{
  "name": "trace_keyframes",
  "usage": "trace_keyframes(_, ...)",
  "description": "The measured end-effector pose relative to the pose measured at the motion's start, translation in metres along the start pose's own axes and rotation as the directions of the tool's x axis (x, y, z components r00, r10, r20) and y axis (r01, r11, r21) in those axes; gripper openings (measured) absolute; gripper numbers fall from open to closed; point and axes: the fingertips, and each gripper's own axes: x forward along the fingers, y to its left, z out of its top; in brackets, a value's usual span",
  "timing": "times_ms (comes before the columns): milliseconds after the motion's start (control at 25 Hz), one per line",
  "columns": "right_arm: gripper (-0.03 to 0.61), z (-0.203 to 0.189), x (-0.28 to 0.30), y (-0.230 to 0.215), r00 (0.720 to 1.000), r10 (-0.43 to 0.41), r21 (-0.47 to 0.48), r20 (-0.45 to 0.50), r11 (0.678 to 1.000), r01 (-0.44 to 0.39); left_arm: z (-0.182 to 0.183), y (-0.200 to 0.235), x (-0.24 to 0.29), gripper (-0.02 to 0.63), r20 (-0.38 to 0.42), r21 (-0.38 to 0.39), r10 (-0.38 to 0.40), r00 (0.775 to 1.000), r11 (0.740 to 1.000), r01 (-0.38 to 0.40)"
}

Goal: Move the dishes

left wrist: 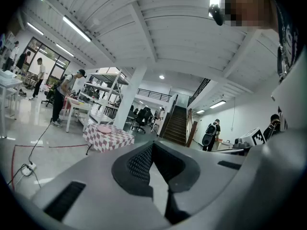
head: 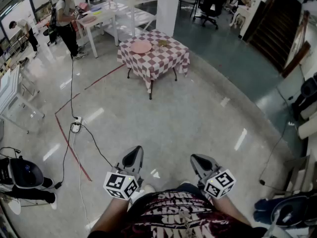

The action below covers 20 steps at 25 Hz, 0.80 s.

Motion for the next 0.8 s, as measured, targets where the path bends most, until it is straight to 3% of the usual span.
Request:
trace_keyframes(440,0.034,-0.016,0.003,0.016,0.997,-0.019,0.000,-0.075,1.000,0.019,-0.037,-0.015,0.003,0.029,-0.116,-0.082,-0.071,0.991,0.995,0.061)
trace_keyframes(640,0.035,-0.019,0.035,-0.004,0.995,0.046,0.046,-0.085,0.998,-0.042,-0.045,-0.017,0.030,0.029,-0.154,-0.071,-0.098,0.983,0.994,0.088)
trace_keyframes(800,0.035,-0.005,0.058,-0.032,0.990,0.118,0.082,-0.075,0.990,-0.112,-0.038,-0.019,0.065,0.029,-0.148,-0.056,-0.069,0.987,0.997,0.061)
